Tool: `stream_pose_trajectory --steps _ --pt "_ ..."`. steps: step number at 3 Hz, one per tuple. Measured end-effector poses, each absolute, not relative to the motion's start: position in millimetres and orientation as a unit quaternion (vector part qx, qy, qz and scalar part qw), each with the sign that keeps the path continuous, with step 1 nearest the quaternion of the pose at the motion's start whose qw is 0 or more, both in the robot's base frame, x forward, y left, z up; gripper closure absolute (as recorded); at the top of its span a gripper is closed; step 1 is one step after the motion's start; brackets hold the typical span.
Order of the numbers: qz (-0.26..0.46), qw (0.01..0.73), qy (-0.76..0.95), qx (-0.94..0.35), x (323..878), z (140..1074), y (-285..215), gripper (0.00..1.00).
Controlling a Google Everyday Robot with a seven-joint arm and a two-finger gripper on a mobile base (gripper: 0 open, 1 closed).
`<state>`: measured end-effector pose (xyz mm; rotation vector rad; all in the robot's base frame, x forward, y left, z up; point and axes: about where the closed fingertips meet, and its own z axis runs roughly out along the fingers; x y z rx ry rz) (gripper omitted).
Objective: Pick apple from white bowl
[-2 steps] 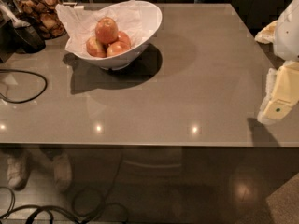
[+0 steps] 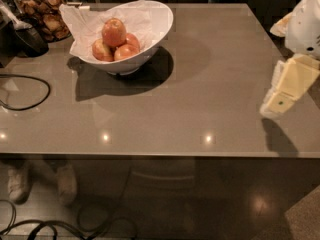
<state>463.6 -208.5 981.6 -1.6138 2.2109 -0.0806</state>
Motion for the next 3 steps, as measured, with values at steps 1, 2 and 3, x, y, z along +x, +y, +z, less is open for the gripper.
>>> stream_pose_trajectory --steps 1,2,3 --pt "-0.009 0.234 0.803 -0.548 497.8 987.1 -197.9 0.0" --pt "0.022 0.24 0.795 -0.557 539.5 989.4 -176.1 0.0" --pt "0.019 0.256 0.789 -0.558 547.4 1003.2 -172.0 0.0"
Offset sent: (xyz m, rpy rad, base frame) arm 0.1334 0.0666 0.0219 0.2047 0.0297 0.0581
